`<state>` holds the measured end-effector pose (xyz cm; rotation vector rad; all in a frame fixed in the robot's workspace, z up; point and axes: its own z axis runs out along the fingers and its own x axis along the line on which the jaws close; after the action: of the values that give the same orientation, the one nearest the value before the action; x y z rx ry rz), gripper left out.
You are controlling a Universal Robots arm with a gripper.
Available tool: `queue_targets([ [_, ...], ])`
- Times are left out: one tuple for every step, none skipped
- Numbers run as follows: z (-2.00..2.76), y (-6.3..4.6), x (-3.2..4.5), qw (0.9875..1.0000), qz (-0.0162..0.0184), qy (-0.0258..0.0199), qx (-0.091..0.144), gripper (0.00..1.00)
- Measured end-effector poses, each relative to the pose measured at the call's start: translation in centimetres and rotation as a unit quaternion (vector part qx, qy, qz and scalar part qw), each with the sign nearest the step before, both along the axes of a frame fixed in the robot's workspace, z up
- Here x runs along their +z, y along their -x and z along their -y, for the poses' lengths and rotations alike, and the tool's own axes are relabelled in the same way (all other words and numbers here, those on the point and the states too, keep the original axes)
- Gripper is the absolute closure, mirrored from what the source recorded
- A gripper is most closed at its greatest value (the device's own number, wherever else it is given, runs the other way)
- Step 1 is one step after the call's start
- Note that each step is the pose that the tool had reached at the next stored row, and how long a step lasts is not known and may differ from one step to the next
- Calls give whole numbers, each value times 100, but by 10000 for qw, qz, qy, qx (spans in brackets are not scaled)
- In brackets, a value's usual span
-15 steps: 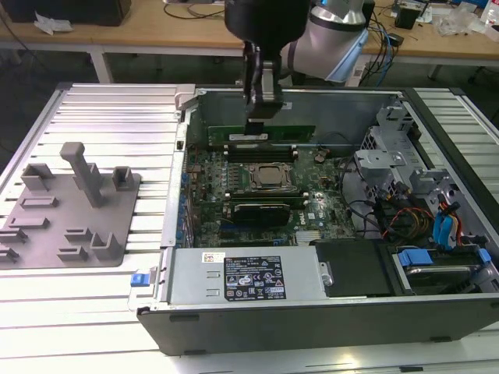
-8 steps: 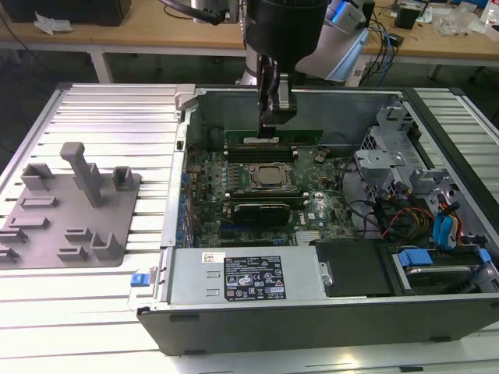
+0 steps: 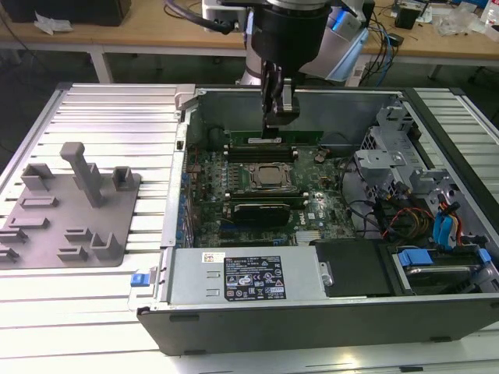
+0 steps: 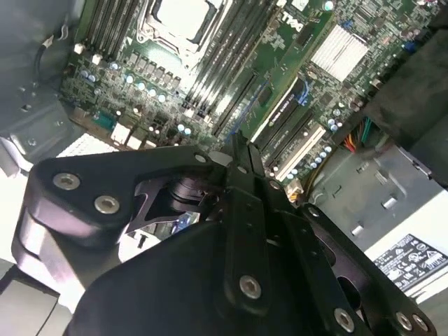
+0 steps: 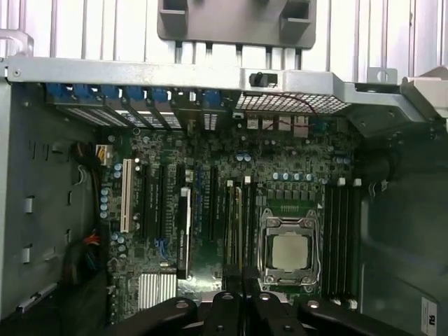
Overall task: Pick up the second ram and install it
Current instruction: 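Pick up the second ram and move it above second insertion slot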
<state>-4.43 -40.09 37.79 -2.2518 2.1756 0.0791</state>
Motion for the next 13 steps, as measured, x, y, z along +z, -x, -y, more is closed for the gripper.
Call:
queue_targets([
  [-24, -7, -25, 10000, -5, 0, 0, 91],
  [-38, -13, -41, 10000, -7, 0, 0, 91],
  [-50, -18, -56, 10000, -10, 0, -1, 91],
  [-59, -21, -67, 10000, -11, 0, -1, 91],
  [-80, -25, -87, 10000, -14, 1, -2, 91],
  [-100, -26, -106, 10000, -15, 0, -1, 91],
  [-115, -27, -120, 10000, -15, 0, -1, 91],
  [-144, -28, -164, 10000, -15, 0, -1, 91],
  [-152, -29, -194, 10000, -15, 0, 0, 91],
  [-167, -30, -246, 10000, -16, 1, -1, 91],
  [-175, -31, -277, 10000, -16, 1, -1, 91],
  [-183, -31, -319, 10000, -17, 0, -1, 91],
  [-190, -35, -373, 10000, -17, 0, -1, 91],
])
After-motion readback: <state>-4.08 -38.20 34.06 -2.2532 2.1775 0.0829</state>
